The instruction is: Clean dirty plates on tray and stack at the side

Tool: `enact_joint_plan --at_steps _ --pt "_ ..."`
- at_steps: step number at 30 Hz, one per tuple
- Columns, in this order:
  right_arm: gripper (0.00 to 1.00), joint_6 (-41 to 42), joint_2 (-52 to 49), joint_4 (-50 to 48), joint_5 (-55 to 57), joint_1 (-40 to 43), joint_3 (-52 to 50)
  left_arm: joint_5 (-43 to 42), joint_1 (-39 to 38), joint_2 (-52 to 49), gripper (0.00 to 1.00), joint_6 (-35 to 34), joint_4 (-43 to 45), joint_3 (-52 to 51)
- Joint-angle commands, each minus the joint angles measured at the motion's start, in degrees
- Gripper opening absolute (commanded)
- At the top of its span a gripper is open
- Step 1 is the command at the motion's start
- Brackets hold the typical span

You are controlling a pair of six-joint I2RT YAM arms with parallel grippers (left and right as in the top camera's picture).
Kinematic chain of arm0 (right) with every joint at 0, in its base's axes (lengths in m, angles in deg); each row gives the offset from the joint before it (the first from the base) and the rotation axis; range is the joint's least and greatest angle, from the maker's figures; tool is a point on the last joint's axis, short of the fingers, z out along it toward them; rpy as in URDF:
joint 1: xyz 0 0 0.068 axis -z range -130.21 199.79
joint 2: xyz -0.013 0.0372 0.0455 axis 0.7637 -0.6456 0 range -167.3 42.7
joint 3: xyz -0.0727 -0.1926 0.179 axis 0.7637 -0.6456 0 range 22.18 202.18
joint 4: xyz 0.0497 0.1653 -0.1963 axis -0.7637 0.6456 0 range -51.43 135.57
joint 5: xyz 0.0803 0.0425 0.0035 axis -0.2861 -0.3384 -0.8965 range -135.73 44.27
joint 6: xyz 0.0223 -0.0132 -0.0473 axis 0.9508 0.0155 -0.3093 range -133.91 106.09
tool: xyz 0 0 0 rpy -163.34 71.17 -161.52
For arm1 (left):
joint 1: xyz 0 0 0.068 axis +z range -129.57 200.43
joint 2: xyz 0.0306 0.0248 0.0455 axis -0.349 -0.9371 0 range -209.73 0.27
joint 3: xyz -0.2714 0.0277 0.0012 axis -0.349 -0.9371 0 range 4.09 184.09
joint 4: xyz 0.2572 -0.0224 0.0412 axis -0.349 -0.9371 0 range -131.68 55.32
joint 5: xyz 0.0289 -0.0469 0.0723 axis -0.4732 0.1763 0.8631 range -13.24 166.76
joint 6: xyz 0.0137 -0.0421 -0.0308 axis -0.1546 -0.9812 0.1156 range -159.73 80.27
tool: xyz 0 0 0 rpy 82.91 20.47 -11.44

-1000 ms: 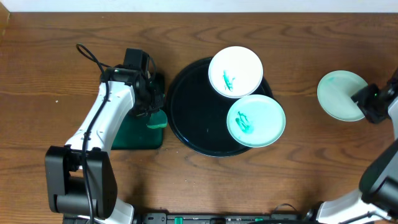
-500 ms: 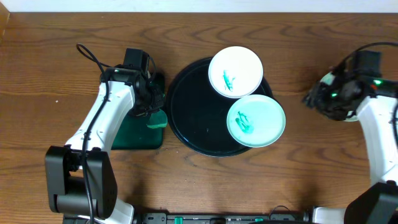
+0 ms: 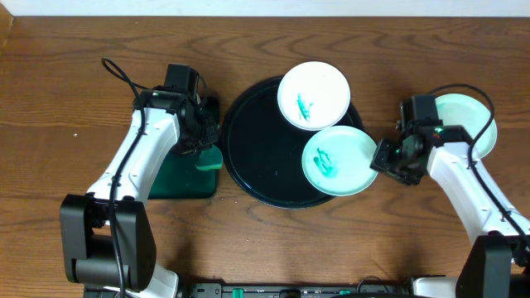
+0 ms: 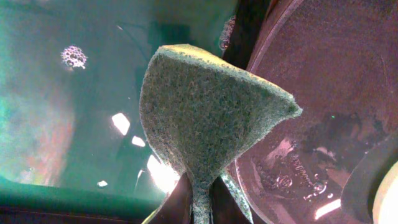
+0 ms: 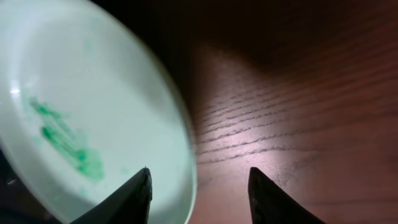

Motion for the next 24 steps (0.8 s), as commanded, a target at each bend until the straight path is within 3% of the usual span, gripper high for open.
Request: enact_joint_plan --at_steps 1,8,13,15,24 --pt "0.44 4.5 -0.3 -2.8 1.3 -1.2 -3.3 0.5 0.2 0.1 0.07 1.2 0.0 0.0" --pt "0.38 5.6 -0.3 -9.8 1.1 -3.6 -7.4 0.5 0.2 0.1 0.07 1.6 0.3 0.0" --pt "0.06 5.7 -0.3 -13.8 1.1 -5.7 -7.9 0.5 0.2 0.1 0.07 1.6 0.3 0.0" --pt "0.01 5.7 -0.3 -14.4 1.1 -6.5 -7.9 0.5 0.2 0.1 0.07 1.6 0.3 0.0" --pt "0.01 -0.2 -0.3 -15.3 0.7 -12.5 -7.9 0.5 0.2 0.1 0.07 1.6 0.3 0.0"
